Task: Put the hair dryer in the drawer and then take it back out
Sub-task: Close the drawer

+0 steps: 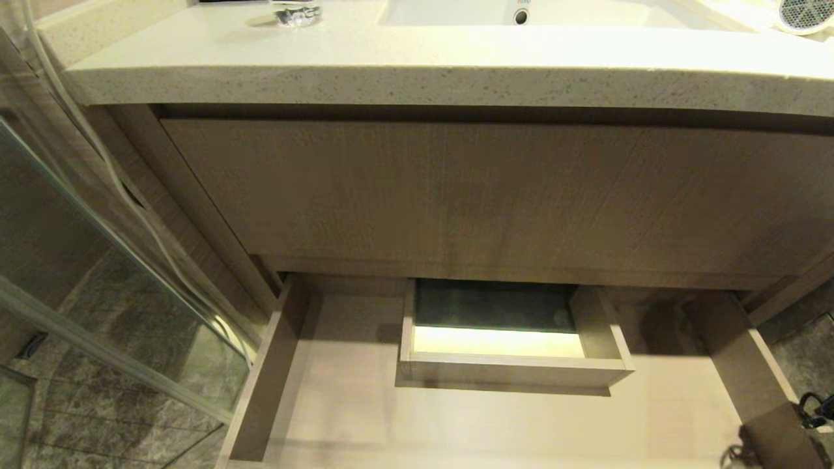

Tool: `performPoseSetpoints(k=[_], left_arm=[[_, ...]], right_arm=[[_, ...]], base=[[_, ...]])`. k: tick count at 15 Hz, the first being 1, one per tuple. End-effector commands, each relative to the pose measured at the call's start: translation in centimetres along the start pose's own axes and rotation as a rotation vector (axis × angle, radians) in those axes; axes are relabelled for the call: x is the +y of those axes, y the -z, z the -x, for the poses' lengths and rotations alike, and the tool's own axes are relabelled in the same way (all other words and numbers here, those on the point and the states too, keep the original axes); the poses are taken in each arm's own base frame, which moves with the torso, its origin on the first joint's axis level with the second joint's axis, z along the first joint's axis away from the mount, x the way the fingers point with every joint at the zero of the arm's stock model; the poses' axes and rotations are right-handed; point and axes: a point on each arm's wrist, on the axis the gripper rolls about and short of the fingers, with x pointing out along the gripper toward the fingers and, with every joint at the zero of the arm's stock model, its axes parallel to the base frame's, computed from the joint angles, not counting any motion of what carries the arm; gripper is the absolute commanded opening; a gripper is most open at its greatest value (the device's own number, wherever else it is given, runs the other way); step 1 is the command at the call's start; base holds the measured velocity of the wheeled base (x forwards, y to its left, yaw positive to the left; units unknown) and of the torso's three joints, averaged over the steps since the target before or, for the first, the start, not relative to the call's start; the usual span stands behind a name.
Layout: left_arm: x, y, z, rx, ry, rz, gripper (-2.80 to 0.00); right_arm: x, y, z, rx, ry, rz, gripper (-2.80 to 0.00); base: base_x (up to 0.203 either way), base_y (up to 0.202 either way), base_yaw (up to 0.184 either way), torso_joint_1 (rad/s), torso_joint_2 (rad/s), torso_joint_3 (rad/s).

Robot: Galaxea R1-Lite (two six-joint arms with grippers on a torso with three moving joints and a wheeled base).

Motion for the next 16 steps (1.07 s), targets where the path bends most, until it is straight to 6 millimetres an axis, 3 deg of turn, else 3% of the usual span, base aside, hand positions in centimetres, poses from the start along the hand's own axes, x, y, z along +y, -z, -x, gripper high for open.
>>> performPoseSetpoints(k=[1, 5, 9, 12, 16], left_arm=[[0.0, 0.0, 0.0, 0.0, 0.0, 0.0, -2.8], [0.0, 0.0, 0.0, 0.0, 0.0, 0.0, -2.8], [0.0, 0.0, 0.0, 0.0, 0.0, 0.0, -2.8], [0.0, 0.0, 0.0, 0.0, 0.0, 0.0, -2.8], [0.0, 0.0, 0.0, 0.0, 0.0, 0.0, -2.8]], right_arm=[[-0.3, -0.2, 1.1, -0.085, 0.02, -0.016, -2.8], [-1.3, -1.3, 4.1, -0.371, 0.1, -0.073, -2.8], [-1.3, -1.3, 8.6, -0.766, 0.239, -0.044, -2.8], [-0.2, 1.6, 12.4, -1.047, 0.347, 0.018, -2.8], [0.9, 8.5, 17.0, -1.301, 0.522, 0.019, -2.8]], base=[[0.0, 0.0, 0.0, 0.0, 0.0, 0.0], [0.0, 0.0, 0.0, 0.0, 0.0, 0.0], [0.0, 0.0, 0.0, 0.0, 0.0, 0.0], [0.0, 0.0, 0.0, 0.0, 0.0, 0.0], [0.0, 0.0, 0.0, 0.0, 0.0, 0.0]])
